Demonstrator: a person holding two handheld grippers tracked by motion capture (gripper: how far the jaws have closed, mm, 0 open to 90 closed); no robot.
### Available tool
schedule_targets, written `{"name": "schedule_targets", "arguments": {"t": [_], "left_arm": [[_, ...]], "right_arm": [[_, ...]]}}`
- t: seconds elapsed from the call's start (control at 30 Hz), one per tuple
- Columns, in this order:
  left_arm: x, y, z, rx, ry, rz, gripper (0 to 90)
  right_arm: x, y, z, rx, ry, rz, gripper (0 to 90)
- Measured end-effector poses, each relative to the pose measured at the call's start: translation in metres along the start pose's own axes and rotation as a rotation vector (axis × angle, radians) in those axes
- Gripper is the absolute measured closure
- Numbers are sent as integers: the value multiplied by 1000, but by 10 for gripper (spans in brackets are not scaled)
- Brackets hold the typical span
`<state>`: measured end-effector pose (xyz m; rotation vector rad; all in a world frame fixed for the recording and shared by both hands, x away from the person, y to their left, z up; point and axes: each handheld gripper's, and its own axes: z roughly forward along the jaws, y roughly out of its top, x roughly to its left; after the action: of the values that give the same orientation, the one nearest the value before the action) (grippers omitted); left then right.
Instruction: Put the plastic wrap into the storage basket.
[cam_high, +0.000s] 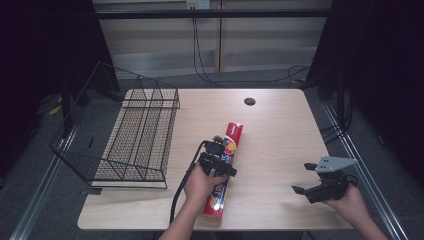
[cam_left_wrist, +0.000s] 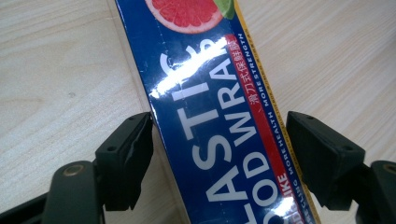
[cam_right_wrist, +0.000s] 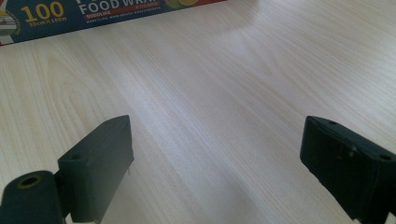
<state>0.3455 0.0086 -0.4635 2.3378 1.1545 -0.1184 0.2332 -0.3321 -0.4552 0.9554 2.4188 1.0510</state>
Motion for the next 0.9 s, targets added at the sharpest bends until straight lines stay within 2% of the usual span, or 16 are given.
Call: {"name": "schedule_targets", "arguments": {"t": [0.23,0.37,0.5,0.73,0.9], "left_arm": [[6,-1,-7,27,14,-20,308],[7,0,-12,40,64,-19,357],[8,0,-13,41,80,-11,363],[8,2,-12,47,84,-20,351],[10,5,-10,46,78,-10,343]], "right_arm": [[-1,-1,-2,-8,-11,2,93],[-1,-1,-2,-9,-4,5,93],[-1,0,-1,-14,-5,2,93],[-1,1,0,-13,-3,0,93],[-2,1,0,-12,-1,4,93]]}}
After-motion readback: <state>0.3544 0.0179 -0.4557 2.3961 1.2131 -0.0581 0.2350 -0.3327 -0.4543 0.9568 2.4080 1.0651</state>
